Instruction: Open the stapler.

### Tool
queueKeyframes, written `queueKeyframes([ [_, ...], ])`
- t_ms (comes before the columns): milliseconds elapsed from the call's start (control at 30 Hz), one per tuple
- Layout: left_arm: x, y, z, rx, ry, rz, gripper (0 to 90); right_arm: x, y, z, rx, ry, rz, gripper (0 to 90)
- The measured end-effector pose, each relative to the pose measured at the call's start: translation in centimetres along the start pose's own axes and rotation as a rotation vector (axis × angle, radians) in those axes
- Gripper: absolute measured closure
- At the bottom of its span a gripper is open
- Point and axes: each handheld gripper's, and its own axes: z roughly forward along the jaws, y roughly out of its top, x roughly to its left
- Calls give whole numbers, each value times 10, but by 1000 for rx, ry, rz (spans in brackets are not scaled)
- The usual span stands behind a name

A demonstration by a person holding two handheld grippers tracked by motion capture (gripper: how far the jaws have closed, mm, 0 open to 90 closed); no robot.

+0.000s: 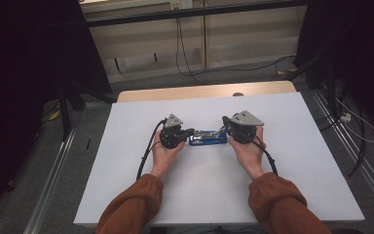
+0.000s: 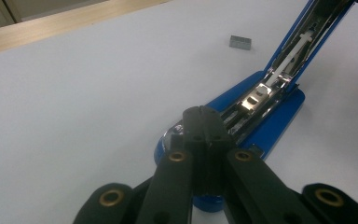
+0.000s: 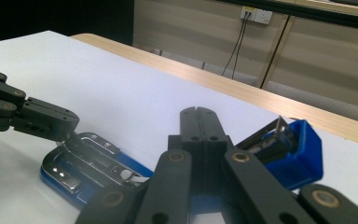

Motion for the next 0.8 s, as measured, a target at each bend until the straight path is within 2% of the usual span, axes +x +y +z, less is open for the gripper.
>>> queueKeyframes([
  [500,0,0,0,-2,3,-6,900,-16,-5,-6,6,-9,17,900],
  [633,-1,0,0,-2,7,-3,900,-21,-8,-8,8,7,34,900],
  [767,-1,0,0,-1,7,-6,900,-24,-9,-10,10,8,25,900],
  [800,-1,0,0,-3,6,-5,900,-25,-10,-11,20,0,-3,900],
])
